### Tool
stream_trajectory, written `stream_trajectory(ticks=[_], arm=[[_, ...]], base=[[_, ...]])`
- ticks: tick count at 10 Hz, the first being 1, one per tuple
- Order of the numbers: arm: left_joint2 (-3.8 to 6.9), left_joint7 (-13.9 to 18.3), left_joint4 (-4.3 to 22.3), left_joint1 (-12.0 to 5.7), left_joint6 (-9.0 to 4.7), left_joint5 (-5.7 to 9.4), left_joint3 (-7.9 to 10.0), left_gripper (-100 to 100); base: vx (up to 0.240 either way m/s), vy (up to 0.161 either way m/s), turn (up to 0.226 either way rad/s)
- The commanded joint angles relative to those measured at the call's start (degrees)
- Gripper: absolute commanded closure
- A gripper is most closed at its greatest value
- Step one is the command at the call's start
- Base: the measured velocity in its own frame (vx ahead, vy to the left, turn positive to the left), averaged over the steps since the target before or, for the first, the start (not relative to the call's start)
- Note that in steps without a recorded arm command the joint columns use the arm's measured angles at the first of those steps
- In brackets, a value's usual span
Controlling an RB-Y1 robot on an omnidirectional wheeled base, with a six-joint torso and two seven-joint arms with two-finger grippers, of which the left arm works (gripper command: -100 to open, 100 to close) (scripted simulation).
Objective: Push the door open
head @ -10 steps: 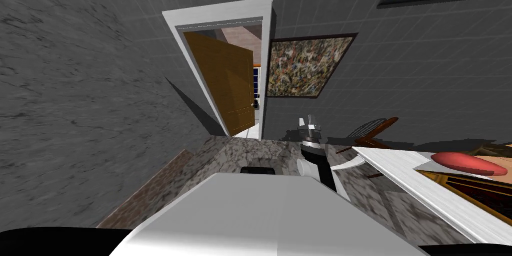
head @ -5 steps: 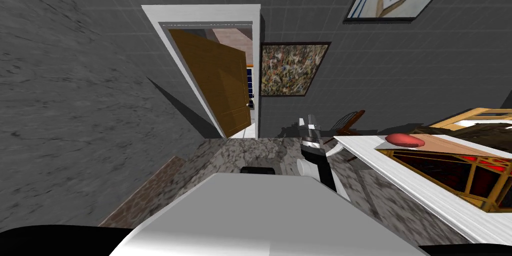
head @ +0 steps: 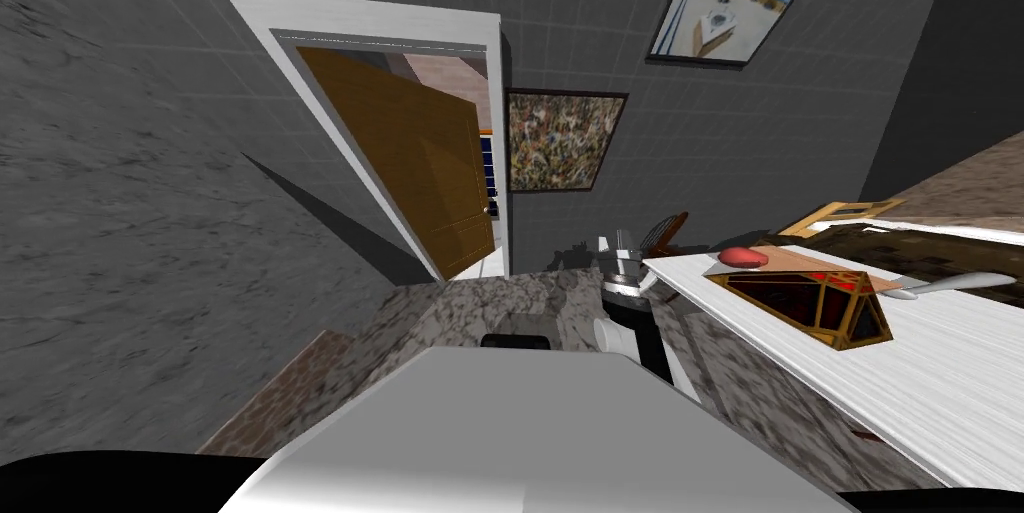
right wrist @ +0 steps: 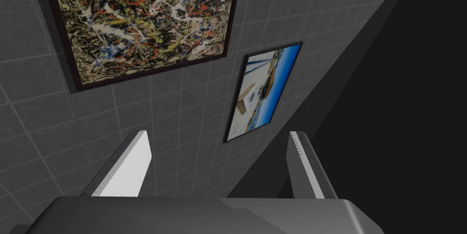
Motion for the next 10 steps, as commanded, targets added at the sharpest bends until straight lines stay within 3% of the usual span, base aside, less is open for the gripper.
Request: stream_trajectory(ticks=[1,9,10], arm=[[0.19,-0.61,0.29,0.22,-0.28,-2.11,-0.37,-100],[1.39,-3.08,1.37,1.19,-1.83,-12.99,-2.28,-100],[1.47,-3.24,1.44,1.25,-1.93,-13.68,-2.4,-100]], base=[[-0.048,-0.015,-0.194],[-0.036,-0.015,-0.213],[-0.019,-0.008,-0.112]])
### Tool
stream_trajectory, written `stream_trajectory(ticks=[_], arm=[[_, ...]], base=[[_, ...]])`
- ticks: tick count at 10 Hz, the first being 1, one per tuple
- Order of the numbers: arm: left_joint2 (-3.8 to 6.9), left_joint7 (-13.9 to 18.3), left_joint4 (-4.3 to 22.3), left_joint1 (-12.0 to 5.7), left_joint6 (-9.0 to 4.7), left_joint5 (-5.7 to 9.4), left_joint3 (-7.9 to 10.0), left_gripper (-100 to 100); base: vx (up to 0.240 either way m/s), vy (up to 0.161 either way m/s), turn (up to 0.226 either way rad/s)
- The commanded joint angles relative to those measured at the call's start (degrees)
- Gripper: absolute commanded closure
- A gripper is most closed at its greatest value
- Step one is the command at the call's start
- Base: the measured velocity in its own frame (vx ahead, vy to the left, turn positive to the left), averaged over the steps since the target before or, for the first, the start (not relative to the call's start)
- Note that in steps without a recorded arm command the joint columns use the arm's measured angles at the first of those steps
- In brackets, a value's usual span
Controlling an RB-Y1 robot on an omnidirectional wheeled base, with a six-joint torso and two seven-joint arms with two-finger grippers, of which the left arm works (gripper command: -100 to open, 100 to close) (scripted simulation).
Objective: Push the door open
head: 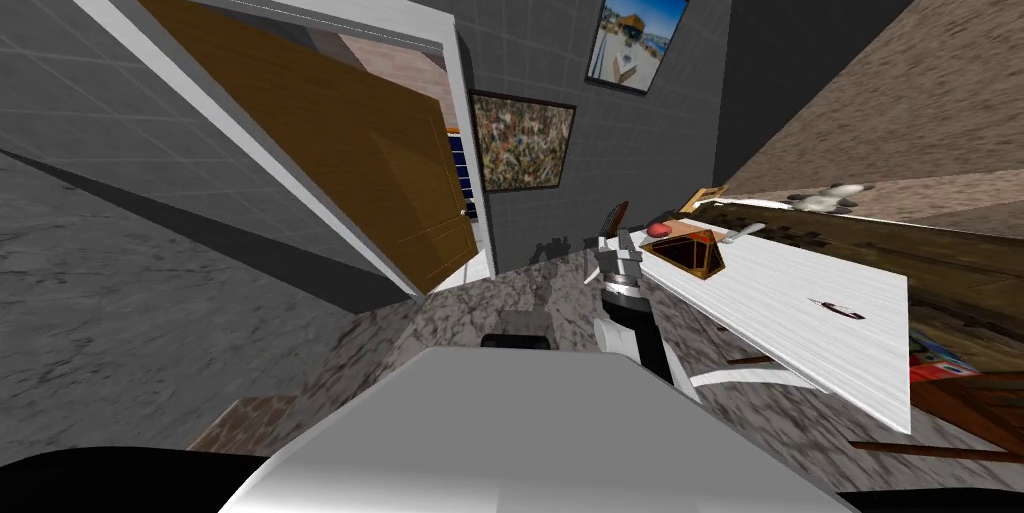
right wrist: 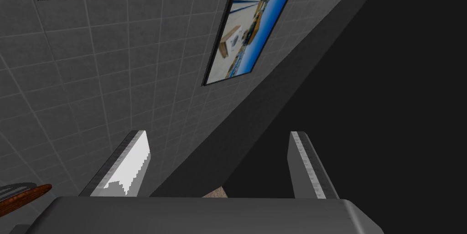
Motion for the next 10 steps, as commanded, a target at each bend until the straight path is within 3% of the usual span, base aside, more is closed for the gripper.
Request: stream_trajectory(ticks=[1,10], arm=[[0.02,-0.7,0.83,-0.08,-0.23,-1.89,-0.32,-100],[1.42,-3.52,2.07,0.98,-1.99,-14.27,-2.48,-100]], base=[[-0.016,-0.01,-0.191],[-0.014,-0.006,-0.208]])
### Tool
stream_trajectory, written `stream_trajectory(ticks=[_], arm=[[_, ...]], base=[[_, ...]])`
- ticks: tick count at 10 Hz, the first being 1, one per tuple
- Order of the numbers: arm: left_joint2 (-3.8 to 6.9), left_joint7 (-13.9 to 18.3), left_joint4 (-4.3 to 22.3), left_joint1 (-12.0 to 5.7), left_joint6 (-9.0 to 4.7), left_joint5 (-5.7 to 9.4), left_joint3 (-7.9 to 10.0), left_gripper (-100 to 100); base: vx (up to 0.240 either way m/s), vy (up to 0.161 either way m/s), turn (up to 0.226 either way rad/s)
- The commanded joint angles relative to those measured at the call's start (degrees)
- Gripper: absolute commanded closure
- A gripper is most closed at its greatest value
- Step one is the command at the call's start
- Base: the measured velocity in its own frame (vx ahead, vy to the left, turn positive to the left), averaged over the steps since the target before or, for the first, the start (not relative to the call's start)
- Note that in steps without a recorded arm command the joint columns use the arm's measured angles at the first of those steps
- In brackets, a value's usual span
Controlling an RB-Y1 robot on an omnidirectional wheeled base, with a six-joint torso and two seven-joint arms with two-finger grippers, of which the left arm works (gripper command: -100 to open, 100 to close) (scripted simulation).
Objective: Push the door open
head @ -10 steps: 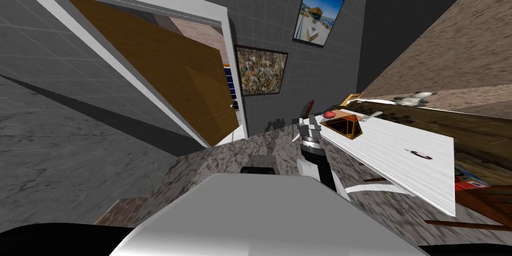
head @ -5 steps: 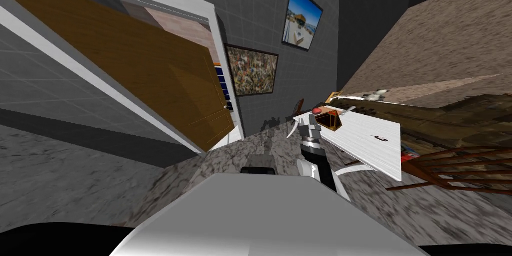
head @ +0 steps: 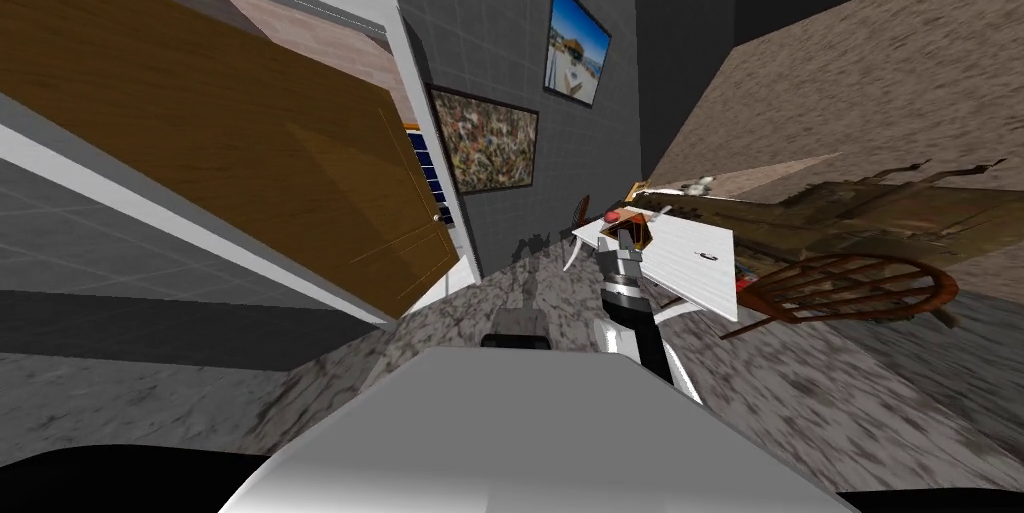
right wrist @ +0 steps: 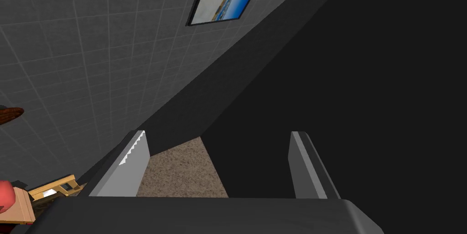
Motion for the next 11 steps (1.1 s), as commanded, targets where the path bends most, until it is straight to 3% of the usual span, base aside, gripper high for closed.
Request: stream_trajectory(ticks=[1,6,11], arm=[[0.35,-0.77,0.28,0.31,-0.27,-2.2,-0.35,-100],[0.98,-2.02,0.83,0.77,-1.05,-7.7,-1.31,-100],[1.77,-3.56,1.51,1.31,-2.01,-14.44,-2.49,-100]], base=[[-0.001,0.006,-0.192],[-0.003,0.003,-0.176],[0.003,0.015,-0.21]])
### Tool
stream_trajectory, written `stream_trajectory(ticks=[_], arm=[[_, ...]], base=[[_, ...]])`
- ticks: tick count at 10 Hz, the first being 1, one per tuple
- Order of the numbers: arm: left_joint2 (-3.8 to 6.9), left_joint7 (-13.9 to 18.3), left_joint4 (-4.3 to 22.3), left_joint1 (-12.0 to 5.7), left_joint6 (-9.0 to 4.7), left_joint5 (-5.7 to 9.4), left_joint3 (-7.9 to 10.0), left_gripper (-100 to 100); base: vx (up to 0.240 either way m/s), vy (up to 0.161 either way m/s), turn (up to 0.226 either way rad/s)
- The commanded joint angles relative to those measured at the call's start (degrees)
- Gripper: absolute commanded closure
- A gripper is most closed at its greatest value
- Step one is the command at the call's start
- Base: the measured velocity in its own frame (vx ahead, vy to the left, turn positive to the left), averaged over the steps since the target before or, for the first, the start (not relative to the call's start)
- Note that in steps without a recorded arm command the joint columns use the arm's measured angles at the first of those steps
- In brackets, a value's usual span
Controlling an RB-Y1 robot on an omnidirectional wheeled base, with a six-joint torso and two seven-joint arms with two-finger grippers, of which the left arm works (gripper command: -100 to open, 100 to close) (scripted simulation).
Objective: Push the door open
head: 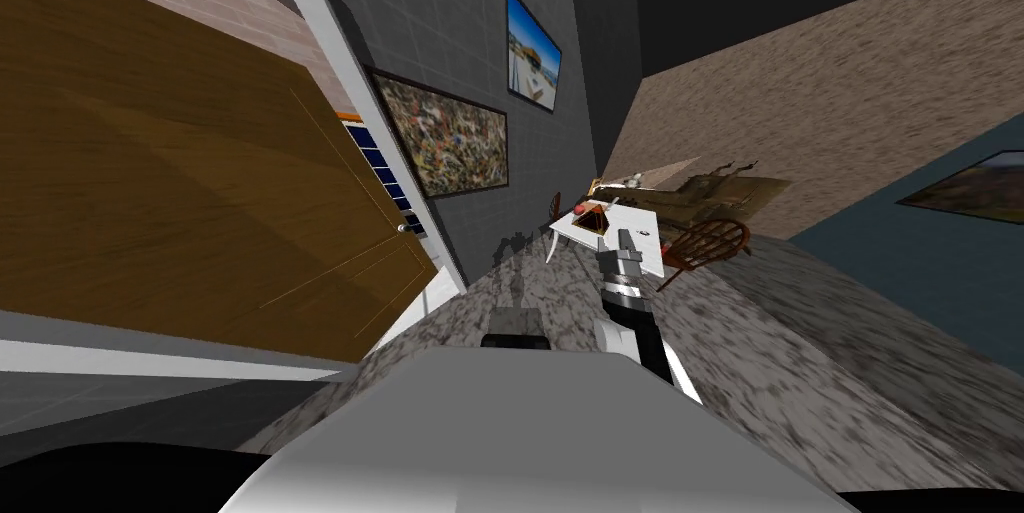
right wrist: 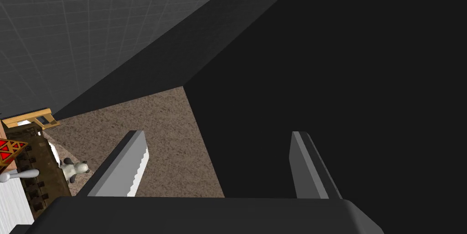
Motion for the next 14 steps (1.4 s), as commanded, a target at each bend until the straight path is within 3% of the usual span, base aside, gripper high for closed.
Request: stream_trajectory(ticks=[1,14], arm=[[0.41,-0.42,-0.06,0.25,-0.51,-2.18,-0.36,-100],[2.36,-4.11,1.56,1.48,-2.82,-18.4,-3.2,-100]], base=[[0.017,0.031,-0.172],[0.013,0.039,-0.193]])
